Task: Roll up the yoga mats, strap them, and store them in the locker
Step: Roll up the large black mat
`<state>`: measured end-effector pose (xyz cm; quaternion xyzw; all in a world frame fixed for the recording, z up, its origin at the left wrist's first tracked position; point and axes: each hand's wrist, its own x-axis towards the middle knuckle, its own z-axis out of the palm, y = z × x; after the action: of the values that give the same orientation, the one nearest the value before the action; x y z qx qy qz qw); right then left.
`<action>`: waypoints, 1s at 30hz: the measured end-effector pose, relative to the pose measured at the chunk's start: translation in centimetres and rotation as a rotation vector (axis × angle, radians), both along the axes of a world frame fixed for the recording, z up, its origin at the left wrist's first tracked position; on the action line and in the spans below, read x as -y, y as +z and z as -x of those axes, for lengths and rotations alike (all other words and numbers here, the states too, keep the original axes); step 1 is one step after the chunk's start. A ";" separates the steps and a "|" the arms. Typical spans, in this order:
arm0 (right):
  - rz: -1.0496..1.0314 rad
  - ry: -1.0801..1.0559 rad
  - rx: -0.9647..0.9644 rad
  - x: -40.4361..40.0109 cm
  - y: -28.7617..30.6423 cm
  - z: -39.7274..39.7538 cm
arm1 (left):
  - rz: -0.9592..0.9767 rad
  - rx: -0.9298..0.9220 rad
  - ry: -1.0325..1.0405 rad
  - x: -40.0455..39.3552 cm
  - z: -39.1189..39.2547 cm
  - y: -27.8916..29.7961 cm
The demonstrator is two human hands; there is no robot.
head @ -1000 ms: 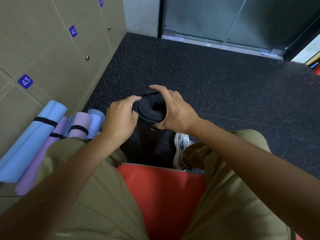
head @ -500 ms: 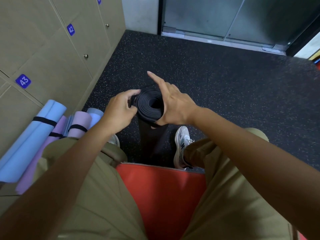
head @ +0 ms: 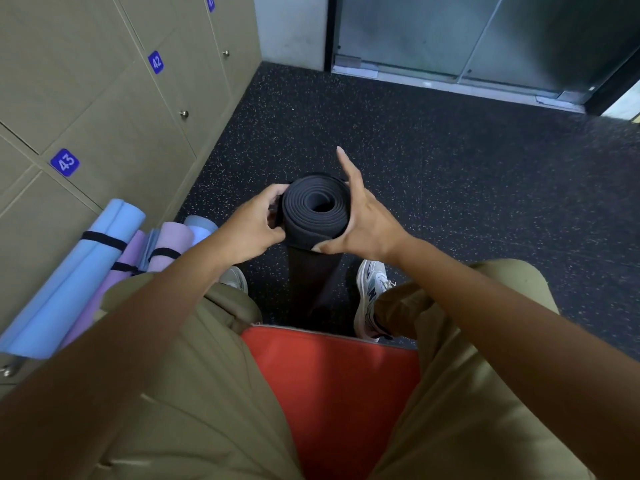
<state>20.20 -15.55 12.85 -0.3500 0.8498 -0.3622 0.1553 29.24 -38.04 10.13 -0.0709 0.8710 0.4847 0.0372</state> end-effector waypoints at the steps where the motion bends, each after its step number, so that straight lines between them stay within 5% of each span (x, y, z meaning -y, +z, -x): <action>1: 0.007 -0.005 0.000 -0.1 -0.1 0.0 | 0.001 -0.002 0.008 -0.1 0.1 -0.1; 8: -0.038 -0.082 0.059 -1.0 -1.4 -1.0 | 0.043 0.057 0.051 -0.5 -0.2 -2.3; 30: -0.258 0.102 -0.021 -4.0 -8.8 1.4 | -0.283 0.168 -0.065 2.0 0.7 -7.4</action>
<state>18.84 -11.57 4.08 -0.3738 0.8720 -0.2379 0.2081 28.51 -40.06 2.70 -0.0772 0.7898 0.5934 0.1349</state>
